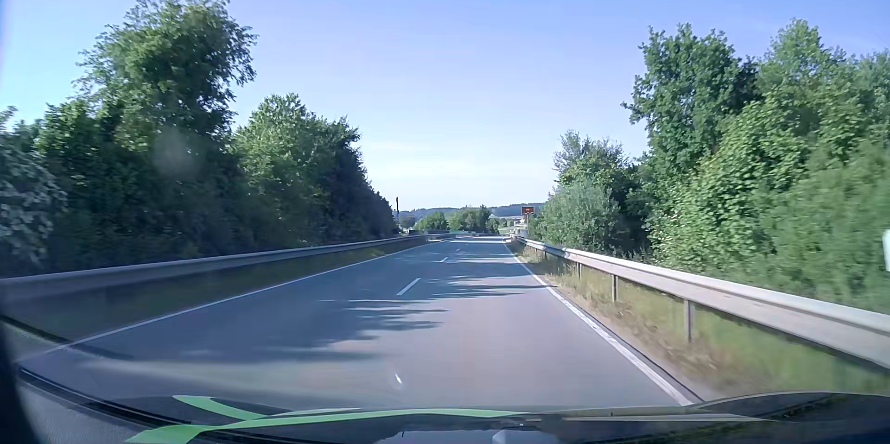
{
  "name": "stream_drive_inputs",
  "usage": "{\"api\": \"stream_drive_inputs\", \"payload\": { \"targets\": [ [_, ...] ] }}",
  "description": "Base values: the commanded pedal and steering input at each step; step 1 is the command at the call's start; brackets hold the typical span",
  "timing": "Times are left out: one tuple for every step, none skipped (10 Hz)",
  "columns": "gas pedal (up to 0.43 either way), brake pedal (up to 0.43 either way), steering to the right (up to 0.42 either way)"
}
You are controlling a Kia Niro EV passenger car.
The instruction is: Follow the waypoints while adhering to traffic rules and regulations
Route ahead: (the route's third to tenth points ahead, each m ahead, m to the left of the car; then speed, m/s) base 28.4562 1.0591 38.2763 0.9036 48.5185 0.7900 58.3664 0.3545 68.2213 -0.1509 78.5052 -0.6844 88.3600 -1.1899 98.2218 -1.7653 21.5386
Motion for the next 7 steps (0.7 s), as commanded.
{"api": "stream_drive_inputs", "payload": {
  "targets": [
    [0.189,0.0,0.003],
    [0.189,0.0,0.003],
    [0.189,0.0,0.002],
    [0.189,0.0,0.002],
    [0.189,0.0,0.001],
    [0.189,0.0,0.001],
    [0.189,0.0,0.001]
  ]
}}
